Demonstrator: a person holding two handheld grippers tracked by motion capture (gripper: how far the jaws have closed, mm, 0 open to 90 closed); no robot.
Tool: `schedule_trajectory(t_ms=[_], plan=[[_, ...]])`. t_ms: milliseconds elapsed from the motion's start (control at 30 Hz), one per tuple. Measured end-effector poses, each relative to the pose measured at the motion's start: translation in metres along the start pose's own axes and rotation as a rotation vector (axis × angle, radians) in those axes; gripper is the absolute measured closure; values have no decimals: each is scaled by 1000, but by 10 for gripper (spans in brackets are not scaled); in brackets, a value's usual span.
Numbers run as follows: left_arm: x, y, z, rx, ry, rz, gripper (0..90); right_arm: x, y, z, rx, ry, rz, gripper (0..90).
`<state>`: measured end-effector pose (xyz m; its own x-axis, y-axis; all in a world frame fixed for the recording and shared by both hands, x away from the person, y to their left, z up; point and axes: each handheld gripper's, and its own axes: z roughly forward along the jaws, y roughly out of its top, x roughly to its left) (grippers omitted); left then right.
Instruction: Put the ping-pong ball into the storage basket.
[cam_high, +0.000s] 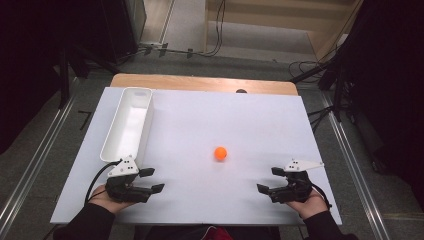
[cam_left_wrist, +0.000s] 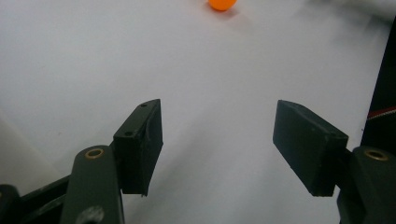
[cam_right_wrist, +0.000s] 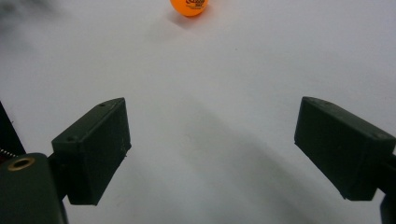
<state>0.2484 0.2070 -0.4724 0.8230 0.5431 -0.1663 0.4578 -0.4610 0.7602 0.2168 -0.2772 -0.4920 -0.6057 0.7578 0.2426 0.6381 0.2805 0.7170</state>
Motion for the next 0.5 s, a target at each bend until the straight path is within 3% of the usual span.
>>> schedule_trajectory(t_ms=[500], plan=[[3,-1,-1,8,-5,-13,318,1,0,0,-1,25,11,93]])
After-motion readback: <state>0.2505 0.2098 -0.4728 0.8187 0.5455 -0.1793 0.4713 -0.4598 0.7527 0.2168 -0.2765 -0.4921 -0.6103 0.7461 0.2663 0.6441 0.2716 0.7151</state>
